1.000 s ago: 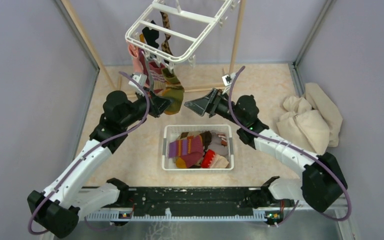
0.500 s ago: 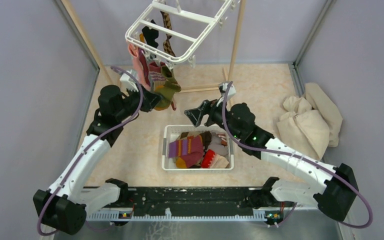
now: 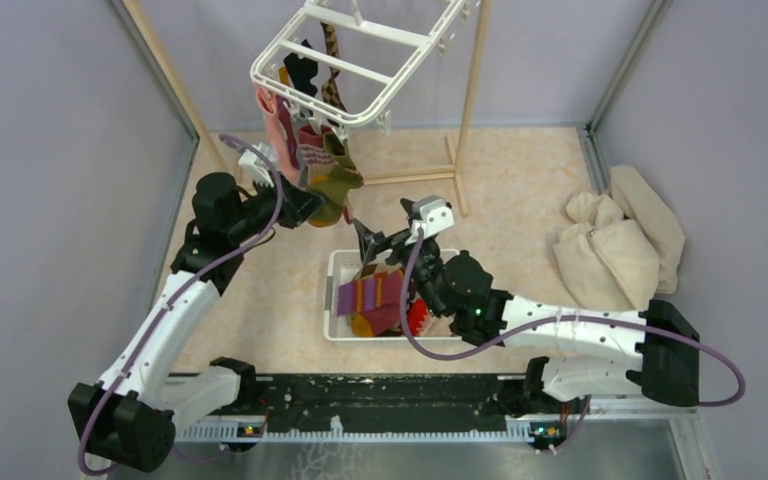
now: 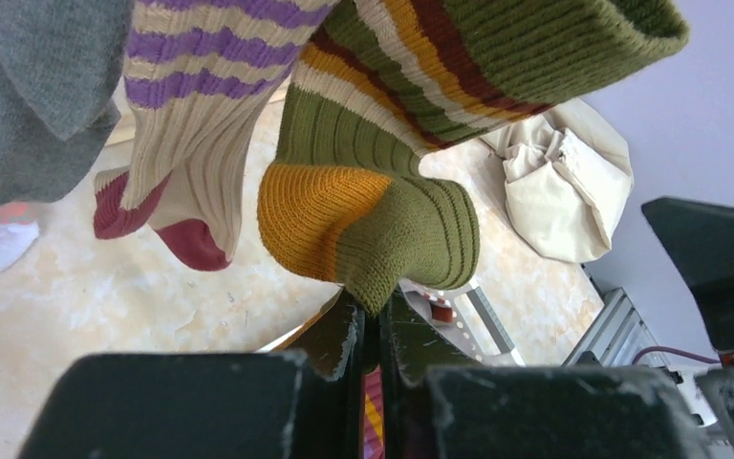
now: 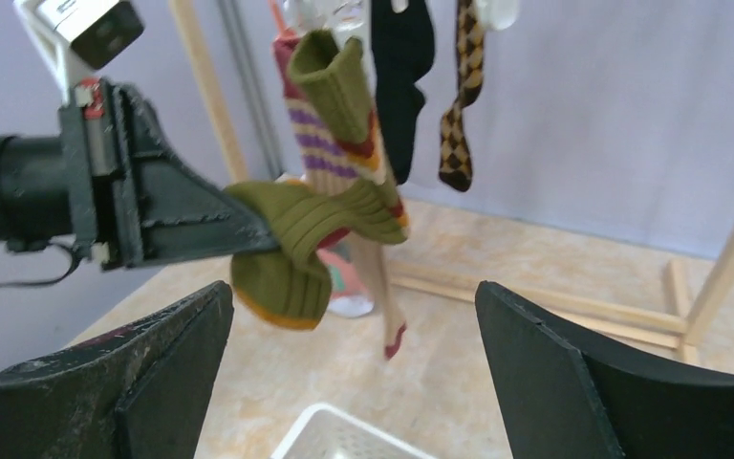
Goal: Remove the socks clipped to the hanger
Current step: Remove the sock from the hanger.
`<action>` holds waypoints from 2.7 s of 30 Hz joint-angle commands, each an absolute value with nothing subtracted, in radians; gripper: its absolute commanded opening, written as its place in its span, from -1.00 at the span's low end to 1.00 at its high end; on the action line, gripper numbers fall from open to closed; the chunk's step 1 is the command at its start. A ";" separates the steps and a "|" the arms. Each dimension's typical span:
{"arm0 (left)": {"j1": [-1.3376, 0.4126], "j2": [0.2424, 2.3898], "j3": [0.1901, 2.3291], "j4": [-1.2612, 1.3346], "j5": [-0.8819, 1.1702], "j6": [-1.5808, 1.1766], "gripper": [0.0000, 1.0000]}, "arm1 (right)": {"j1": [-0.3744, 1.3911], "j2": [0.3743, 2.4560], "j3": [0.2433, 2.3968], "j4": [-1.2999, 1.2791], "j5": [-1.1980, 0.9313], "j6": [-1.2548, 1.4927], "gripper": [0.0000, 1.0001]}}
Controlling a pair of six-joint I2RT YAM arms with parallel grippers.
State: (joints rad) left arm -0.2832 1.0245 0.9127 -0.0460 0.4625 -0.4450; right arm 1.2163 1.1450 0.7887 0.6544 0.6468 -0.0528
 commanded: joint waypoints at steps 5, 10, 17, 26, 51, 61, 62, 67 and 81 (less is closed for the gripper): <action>-0.275 1.009 0.887 -0.007 0.501 -0.443 -0.82 | 1.217 1.250 0.901 0.899 0.738 -0.266 0.93; -0.272 1.011 0.881 0.020 0.514 -0.449 -0.82 | 1.205 1.362 0.978 0.979 0.713 -0.380 0.90; -0.267 1.018 0.877 0.029 0.528 -0.449 -0.81 | 1.058 1.411 1.051 0.892 0.512 -0.164 0.70; -0.261 1.032 0.874 0.045 0.555 -0.451 -0.79 | 0.985 1.477 1.169 0.819 0.312 -0.110 0.61; -0.249 1.043 0.874 0.067 0.587 -0.460 -0.77 | 0.969 1.559 1.308 0.774 0.384 -0.164 0.45; -0.247 1.046 0.868 0.075 0.589 -0.465 -0.77 | 0.941 1.580 1.340 0.788 0.367 -0.118 0.32; -0.247 1.048 0.869 0.075 0.590 -0.465 -0.77 | 0.938 1.583 1.344 0.790 0.365 -0.116 0.32; -0.246 1.050 0.872 0.077 0.592 -0.465 -0.77 | 0.934 1.602 1.364 0.789 0.361 -0.109 0.31; -0.241 1.055 0.873 0.085 0.606 -0.470 -0.77 | 0.932 1.630 1.397 0.788 0.363 -0.101 0.07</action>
